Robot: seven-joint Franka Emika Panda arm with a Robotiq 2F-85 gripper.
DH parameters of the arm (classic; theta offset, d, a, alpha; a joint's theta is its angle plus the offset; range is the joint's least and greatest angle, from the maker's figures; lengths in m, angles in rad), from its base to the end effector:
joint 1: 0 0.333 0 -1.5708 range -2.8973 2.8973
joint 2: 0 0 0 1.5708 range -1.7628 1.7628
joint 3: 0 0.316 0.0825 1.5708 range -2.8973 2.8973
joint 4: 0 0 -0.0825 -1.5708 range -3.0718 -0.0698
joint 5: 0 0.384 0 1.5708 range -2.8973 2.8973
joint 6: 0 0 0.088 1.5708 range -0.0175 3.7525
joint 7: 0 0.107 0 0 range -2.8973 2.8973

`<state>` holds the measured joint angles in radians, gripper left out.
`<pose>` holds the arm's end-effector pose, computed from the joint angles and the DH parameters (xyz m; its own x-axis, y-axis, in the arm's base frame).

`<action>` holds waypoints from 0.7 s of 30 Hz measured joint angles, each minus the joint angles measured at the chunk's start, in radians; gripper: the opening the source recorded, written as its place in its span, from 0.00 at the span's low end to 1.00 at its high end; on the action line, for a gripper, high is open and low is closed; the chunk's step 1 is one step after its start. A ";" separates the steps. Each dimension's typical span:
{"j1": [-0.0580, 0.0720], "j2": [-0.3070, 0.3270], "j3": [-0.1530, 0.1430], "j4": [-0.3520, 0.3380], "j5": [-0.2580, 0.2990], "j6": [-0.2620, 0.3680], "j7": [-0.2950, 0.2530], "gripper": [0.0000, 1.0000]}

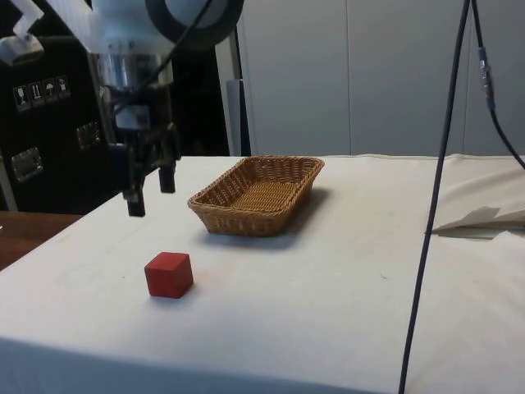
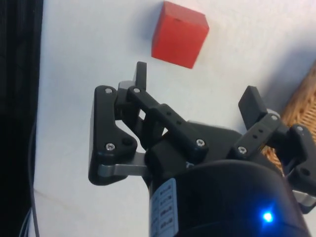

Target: Pick up the cube and place it into the basket.

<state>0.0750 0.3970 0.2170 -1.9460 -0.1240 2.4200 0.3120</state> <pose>0.6028 0.1737 0.2892 0.9951 0.0484 0.0863 0.0504 -0.9985 -0.0211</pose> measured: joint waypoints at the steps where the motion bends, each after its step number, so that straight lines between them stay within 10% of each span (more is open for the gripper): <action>1: 0.000 0.007 0.000 0.000 0.000 0.006 0.000 1.00; 21: 0.004 0.121 -0.001 -0.001 -0.013 0.113 -0.001 1.00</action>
<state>0.0790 0.5180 0.2160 -1.9470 -0.1370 2.5330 0.3110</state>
